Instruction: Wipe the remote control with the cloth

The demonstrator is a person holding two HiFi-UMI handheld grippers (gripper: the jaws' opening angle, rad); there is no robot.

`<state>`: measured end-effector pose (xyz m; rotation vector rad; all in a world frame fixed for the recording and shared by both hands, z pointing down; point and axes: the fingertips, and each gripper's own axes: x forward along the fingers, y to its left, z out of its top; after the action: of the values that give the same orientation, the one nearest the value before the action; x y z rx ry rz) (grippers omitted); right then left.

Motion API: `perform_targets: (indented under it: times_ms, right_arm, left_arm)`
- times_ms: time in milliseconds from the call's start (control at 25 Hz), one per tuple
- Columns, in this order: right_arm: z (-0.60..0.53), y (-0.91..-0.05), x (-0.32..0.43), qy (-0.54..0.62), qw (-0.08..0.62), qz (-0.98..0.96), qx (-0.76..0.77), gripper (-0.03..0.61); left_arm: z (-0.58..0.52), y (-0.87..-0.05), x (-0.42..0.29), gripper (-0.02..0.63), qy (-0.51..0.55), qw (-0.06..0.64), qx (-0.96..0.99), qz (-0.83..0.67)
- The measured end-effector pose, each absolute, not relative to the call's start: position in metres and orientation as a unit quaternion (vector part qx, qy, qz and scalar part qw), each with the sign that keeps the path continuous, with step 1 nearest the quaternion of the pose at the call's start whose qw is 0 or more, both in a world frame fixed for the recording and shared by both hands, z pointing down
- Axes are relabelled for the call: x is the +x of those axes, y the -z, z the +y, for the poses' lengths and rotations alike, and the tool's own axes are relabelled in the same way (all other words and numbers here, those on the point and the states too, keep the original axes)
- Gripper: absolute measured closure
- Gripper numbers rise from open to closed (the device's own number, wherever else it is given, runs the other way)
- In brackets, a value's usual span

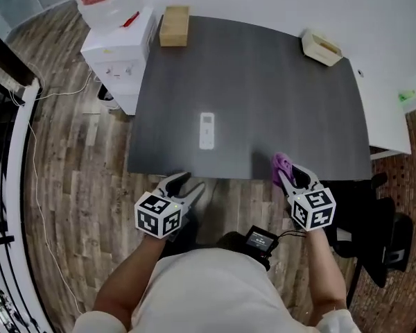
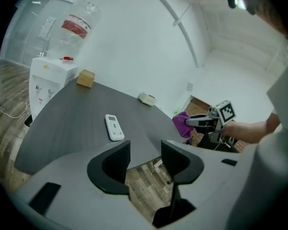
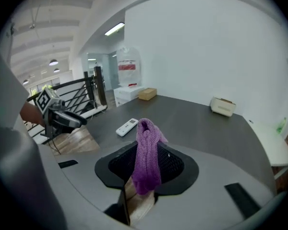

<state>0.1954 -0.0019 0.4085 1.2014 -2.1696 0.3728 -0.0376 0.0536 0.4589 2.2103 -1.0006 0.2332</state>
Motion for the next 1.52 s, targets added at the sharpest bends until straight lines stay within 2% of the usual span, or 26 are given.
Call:
perform_targets:
  times_ms: [280,440,680,1080,1160,1240,1520]
  right_arm:
    - [-0.064,-0.443,0.137,-0.065,0.406,-0.822,0.395,0.462]
    - [-0.098,-0.471,0.098,-0.042,0.428,-0.835,0.344,0.462]
    - [-0.13,-0.504,0.053,-0.022,0.46,-0.845,0.271,0.462]
    - [-0.158,-0.529,-0.027,0.058,0.488,-0.851,0.186,0.462]
    - [-0.153,-0.535,-0.033,0.068,0.494,-0.849,0.175,0.462]
    - [-0.146,-0.536,-0.035,0.071,0.492,-0.851,0.17,0.462]
    - [-0.117,-0.538,-0.034,0.039,0.489,-0.858,0.152,0.463]
  left_arm:
    - [0.0,-0.505,-0.034,0.426,-0.208,0.295,0.842,-0.402]
    - [-0.014,-0.524,-0.022,0.399,-0.247,0.288,0.835,-0.4]
    - [-0.03,-0.536,-0.012,0.393,-0.286,0.28,0.822,-0.405]
    - [-0.048,-0.571,-0.008,0.394,-0.36,0.269,0.802,-0.393]
    - [-0.05,-0.579,-0.01,0.394,-0.374,0.272,0.795,-0.392]
    - [-0.053,-0.582,-0.013,0.439,-0.38,0.265,0.792,-0.397]
    - [-0.054,-0.583,-0.016,0.44,-0.379,0.258,0.792,-0.403]
